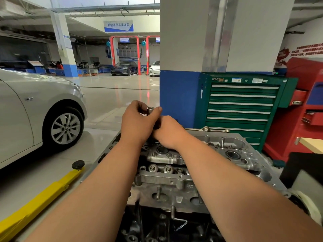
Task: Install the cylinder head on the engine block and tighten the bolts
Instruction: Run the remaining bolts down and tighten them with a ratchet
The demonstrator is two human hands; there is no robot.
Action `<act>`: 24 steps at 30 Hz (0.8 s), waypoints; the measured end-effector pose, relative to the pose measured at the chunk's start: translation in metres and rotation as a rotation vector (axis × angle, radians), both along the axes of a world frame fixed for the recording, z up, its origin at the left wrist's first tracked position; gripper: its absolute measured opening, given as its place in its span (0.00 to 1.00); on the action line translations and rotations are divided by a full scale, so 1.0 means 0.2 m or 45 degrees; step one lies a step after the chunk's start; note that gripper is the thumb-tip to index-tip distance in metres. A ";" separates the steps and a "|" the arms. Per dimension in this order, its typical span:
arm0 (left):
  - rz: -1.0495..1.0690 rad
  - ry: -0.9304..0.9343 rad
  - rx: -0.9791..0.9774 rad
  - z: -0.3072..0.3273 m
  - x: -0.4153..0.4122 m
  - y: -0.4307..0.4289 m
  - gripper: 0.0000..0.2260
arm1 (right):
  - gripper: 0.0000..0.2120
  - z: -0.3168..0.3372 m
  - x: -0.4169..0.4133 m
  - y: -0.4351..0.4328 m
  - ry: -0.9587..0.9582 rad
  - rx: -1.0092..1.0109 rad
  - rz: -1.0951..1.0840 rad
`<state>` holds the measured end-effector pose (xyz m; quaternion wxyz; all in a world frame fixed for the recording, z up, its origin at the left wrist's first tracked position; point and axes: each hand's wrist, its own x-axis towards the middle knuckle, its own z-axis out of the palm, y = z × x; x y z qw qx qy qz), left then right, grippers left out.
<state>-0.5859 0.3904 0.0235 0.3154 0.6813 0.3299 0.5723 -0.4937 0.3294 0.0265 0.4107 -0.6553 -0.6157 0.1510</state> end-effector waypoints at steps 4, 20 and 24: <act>0.046 0.015 0.014 0.00 -0.01 0.00 0.13 | 0.12 0.00 -0.02 0.02 -0.051 -0.021 -0.031; 0.027 -0.018 -0.043 0.01 -0.01 -0.01 0.14 | 0.08 -0.01 -0.01 0.04 -0.094 -0.059 -0.165; 0.011 0.013 -0.014 0.01 -0.02 -0.01 0.08 | 0.06 0.01 -0.01 0.01 -0.029 -0.077 -0.041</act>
